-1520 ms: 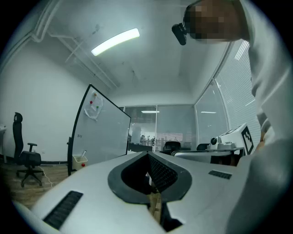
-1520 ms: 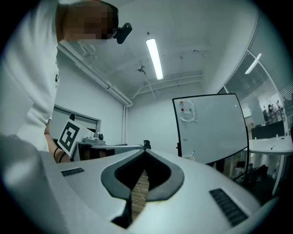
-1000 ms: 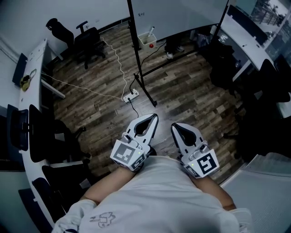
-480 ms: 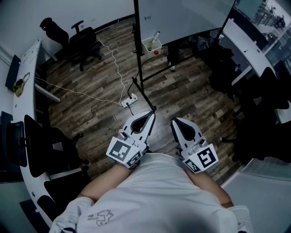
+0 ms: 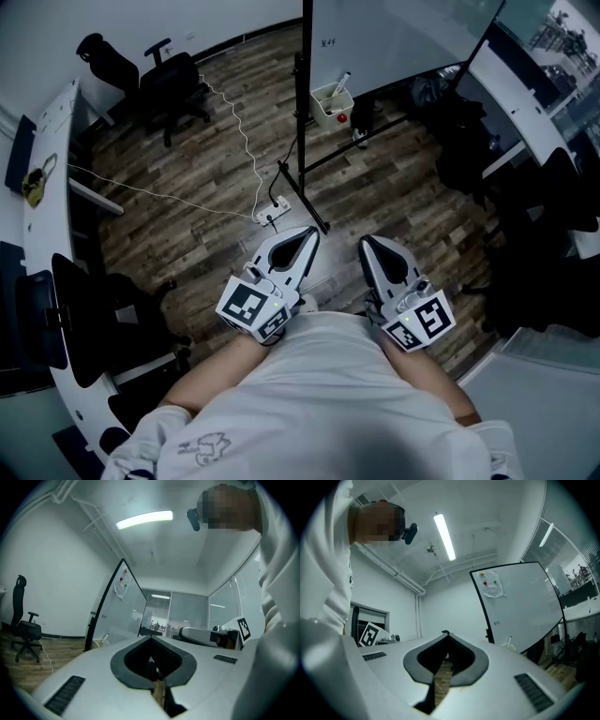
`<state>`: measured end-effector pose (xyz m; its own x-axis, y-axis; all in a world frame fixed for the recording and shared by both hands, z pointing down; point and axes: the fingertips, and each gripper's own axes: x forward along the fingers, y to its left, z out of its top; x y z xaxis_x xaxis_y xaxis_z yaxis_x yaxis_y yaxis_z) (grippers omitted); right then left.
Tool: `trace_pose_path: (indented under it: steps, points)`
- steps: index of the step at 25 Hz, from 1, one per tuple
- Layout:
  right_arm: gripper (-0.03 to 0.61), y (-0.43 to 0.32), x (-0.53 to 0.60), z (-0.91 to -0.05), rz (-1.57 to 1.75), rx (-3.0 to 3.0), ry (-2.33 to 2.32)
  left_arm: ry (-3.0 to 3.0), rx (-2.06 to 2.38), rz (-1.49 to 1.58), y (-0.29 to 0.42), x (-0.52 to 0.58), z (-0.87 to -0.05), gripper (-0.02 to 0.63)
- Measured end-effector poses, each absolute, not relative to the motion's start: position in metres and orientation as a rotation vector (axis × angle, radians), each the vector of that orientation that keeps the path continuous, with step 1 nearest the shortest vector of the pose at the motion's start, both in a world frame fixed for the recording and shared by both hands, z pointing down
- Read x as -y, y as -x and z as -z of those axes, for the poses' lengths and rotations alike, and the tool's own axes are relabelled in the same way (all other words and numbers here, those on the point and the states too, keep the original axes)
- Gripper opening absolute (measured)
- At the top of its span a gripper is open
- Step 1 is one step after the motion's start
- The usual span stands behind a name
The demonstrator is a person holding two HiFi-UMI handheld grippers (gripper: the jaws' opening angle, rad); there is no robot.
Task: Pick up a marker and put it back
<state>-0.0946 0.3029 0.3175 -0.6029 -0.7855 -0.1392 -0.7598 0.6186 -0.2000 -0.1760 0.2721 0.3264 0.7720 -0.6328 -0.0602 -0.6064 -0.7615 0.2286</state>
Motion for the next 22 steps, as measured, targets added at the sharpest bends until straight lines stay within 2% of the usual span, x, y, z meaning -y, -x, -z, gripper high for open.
trace_pose_path:
  steps: [22]
  points:
    - [0.009, 0.123, -0.247, -0.327, 0.239, -2.685, 1.203, -2.753, 1.031, 0.2, 0.201, -0.235, -0.333, 0.005]
